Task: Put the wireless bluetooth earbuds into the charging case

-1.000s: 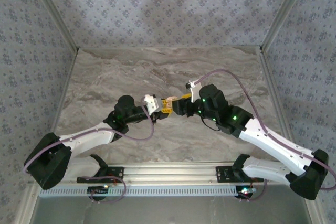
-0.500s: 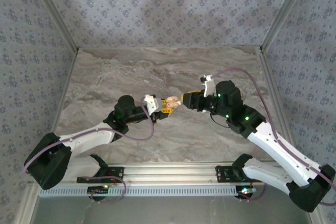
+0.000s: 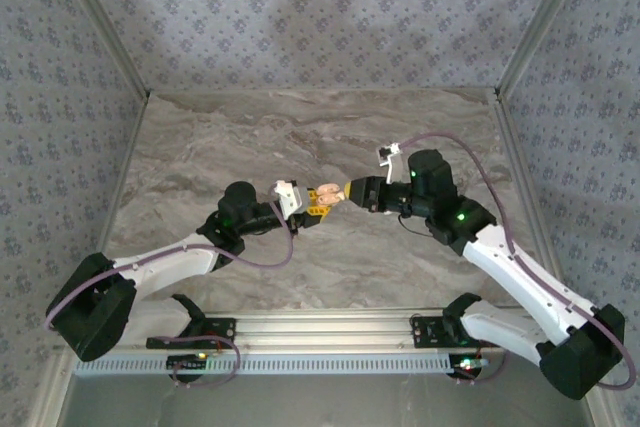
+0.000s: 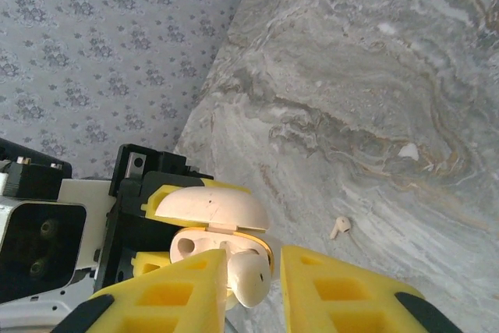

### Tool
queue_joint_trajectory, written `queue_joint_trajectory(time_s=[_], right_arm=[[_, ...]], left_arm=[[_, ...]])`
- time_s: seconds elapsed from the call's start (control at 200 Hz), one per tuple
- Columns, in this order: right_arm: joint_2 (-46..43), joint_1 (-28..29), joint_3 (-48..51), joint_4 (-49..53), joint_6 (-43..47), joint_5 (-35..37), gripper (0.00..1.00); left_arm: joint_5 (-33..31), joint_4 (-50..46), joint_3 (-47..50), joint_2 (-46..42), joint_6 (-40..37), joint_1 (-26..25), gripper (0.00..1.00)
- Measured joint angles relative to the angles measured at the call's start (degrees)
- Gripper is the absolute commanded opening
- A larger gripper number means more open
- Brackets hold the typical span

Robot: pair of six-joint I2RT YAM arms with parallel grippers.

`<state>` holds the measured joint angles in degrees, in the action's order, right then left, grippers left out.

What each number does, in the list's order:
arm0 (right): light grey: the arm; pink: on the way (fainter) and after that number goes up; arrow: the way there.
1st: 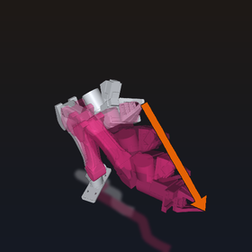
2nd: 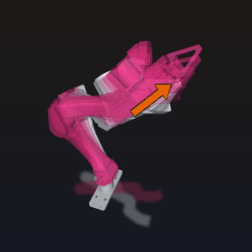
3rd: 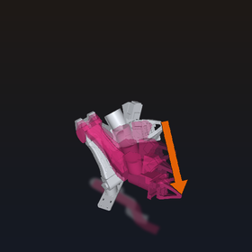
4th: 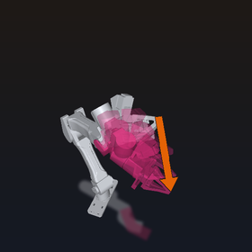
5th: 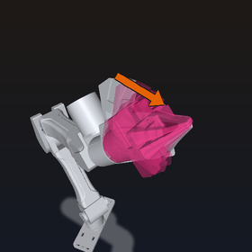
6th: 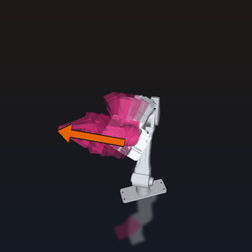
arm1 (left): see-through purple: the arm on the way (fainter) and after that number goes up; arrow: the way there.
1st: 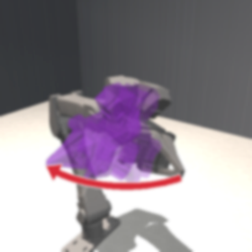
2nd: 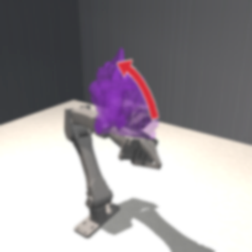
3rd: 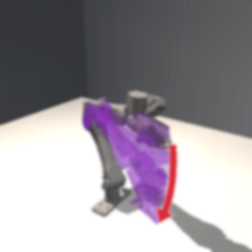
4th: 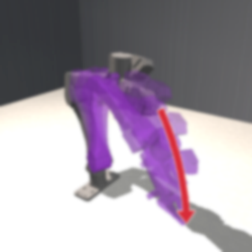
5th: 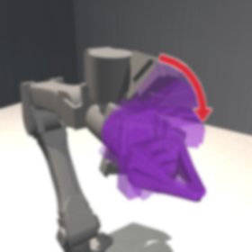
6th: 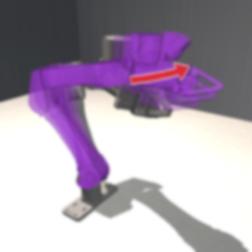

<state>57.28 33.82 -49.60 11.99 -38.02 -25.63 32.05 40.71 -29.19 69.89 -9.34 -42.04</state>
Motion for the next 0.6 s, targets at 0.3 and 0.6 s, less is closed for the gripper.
queue_joint_trajectory(time_s=[0.3,0.6], right_arm=[[0.92,0.00,0.66,-0.81,-0.61,-2.12,0.22],[1.95,0.00,0.83,-1.90,-0.83,-2.99,0.19]], left_arm=[[0.00,-0.13,0.00,0.00,0.00,0.00,0.13],[-0.52,-0.66,0.00,0.00,0.00,0.02,0.13]])
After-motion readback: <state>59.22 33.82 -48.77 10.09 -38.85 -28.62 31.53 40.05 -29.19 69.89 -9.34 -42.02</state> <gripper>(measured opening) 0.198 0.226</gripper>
